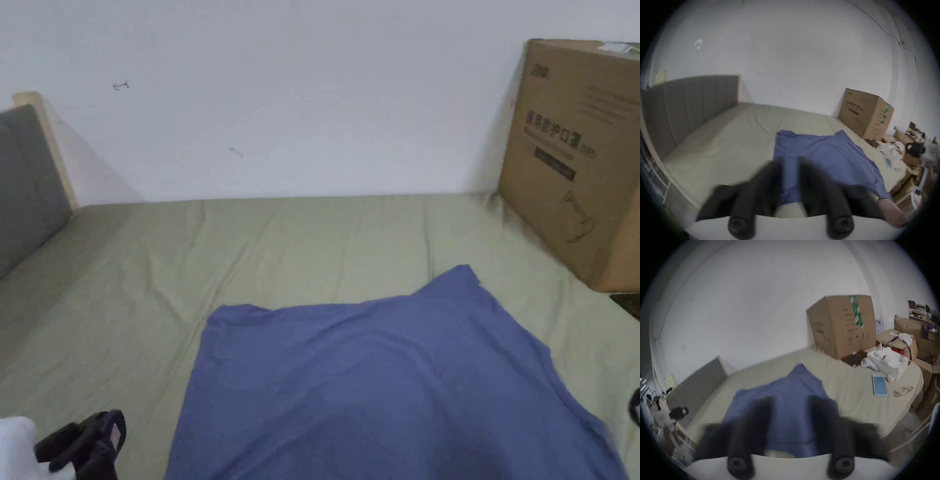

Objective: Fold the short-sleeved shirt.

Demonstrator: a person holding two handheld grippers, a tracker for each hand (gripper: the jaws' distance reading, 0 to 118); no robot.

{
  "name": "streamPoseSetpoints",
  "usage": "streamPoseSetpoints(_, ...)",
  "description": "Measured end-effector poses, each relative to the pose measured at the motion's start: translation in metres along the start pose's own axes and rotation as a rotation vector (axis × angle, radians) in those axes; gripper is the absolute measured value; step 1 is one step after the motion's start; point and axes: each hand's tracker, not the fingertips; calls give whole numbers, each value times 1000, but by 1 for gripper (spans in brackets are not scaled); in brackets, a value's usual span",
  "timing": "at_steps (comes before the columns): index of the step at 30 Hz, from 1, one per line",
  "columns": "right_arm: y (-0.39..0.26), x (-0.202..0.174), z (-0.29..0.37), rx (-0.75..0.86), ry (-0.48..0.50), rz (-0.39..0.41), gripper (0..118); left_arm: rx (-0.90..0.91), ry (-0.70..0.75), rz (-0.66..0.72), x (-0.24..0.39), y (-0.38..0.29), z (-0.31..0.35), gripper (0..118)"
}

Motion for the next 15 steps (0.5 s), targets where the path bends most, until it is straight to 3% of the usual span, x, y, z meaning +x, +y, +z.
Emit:
streamPoseSetpoints(1, 2, -5, -3, -5, -32, -10, 0, -18, 30, -12, 2, 1, 1, 4)
streamPoseSetpoints(4, 9, -8, -14, -82, 87, -71, 0, -308, 6, 41, 0, 5, -20, 3)
streamPoseSetpoints(6, 6, -10, -17, -99, 45, -2, 0, -574, 26, 51, -7, -3, -48, 4)
streamPoseSetpoints(8, 3, -10, -19, -123, 47, 36, 0, -683, -68, 91, -18, -25, -73, 6)
streamPoseSetpoints(9, 1, -10, -20, -134, 47, 34, 0, -697, -58, 110, -20, -37, -83, 31)
streamPoseSetpoints(11, -5, -6, -22, -172, 51, 5, 0, -732, -5, 94, -22, -54, -102, 108)
streamPoseSetpoints(12, -8, -4, -23, -198, 54, -19, 0, -751, 10, 77, -23, -63, -113, 116)
streamPoseSetpoints(13, -10, -2, -24, -214, 52, -32, 0, -775, 10, 60, -22, -71, -120, 110)
streamPoseSetpoints(15, -15, 2, -25, -235, 39, -37, 0, -749, 35, 44, -18, -76, -127, 110)
